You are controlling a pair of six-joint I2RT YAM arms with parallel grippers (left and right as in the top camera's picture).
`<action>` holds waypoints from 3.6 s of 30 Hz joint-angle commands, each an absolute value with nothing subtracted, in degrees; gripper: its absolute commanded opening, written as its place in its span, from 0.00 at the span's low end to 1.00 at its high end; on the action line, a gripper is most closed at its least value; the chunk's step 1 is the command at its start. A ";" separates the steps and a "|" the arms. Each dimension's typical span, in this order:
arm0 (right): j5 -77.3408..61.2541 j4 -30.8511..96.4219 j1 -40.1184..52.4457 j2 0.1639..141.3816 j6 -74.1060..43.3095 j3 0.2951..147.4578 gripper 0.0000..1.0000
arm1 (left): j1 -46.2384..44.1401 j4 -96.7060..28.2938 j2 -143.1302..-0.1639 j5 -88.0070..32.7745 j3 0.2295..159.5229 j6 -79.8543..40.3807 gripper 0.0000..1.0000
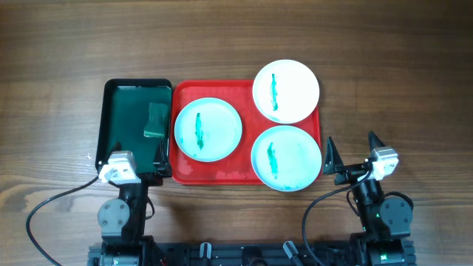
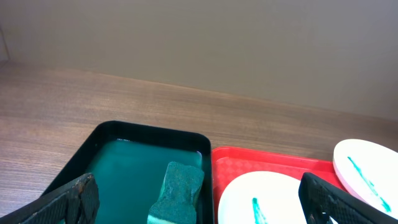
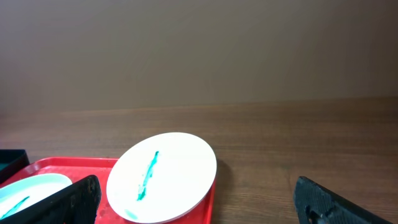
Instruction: Clean dirty plates on tray and stack at the side
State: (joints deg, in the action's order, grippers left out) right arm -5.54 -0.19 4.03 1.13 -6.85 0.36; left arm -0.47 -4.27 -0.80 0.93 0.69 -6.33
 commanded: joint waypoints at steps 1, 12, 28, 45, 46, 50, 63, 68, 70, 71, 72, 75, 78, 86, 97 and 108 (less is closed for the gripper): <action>-5.58 -0.30 4.05 1.34 -7.66 0.30 1.00 | -0.62 -4.16 -0.38 0.23 0.34 -6.31 1.00; -5.58 -0.30 4.05 1.34 -7.66 0.30 1.00 | -0.62 -4.16 -0.38 0.23 0.34 -6.31 1.00; -5.54 -0.34 4.05 1.34 -7.51 0.30 1.00 | -0.62 -4.12 -0.38 0.23 0.34 -6.28 1.00; -5.63 -0.34 4.05 1.34 -7.73 0.30 1.00 | -0.62 -4.08 -0.38 0.23 0.34 -6.28 1.00; -5.65 -0.34 4.05 1.34 -7.73 0.30 1.00 | -0.62 -4.08 -0.38 0.23 0.34 -6.28 1.00; -5.65 -0.34 4.05 1.34 -7.73 0.30 1.00 | -0.62 -4.08 -0.38 0.23 0.34 -6.28 1.00; -6.46 -0.36 4.05 1.34 -7.44 1.56 1.00 | -0.62 -3.29 -0.38 0.23 2.39 -6.24 1.00; -9.10 -0.23 4.05 1.48 -7.53 2.59 1.00 | -0.62 -5.74 -0.38 -1.08 5.10 -6.26 1.00; -9.08 -0.08 4.05 2.09 -7.49 3.29 1.00 | -0.62 -7.40 -0.38 -1.06 6.37 -6.26 1.00; -9.08 -0.01 4.05 2.63 -7.49 3.75 1.00 | -0.62 -8.49 -0.38 -1.04 7.31 -6.24 1.00; -9.08 0.03 4.05 3.16 -7.46 4.12 1.00 | -0.62 -9.06 -0.38 -1.02 7.97 -6.24 1.00; -9.08 0.01 4.05 5.93 -7.46 5.72 1.00 | -0.62 -10.98 -0.38 -0.99 9.87 -6.24 1.00; -9.10 0.03 4.05 10.55 -7.46 8.34 1.00 | -0.62 -13.45 -0.97 -0.86 11.99 -6.24 1.00; -14.11 0.19 4.05 22.98 -2.55 17.26 1.00 | -0.62 -18.85 -8.60 -0.60 18.81 -6.24 1.00; -18.68 14.55 4.05 39.99 -2.55 36.75 1.00 | -0.62 -33.19 -34.04 -0.60 41.82 -6.26 1.00; -34.57 36.18 4.05 63.94 -3.14 62.50 1.00 | -0.54 -62.28 -63.16 -5.41 71.81 -8.21 1.00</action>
State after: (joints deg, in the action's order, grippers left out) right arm -27.31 31.73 4.03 58.17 -3.14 55.72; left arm -0.47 -57.39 -56.73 -0.84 64.58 -7.20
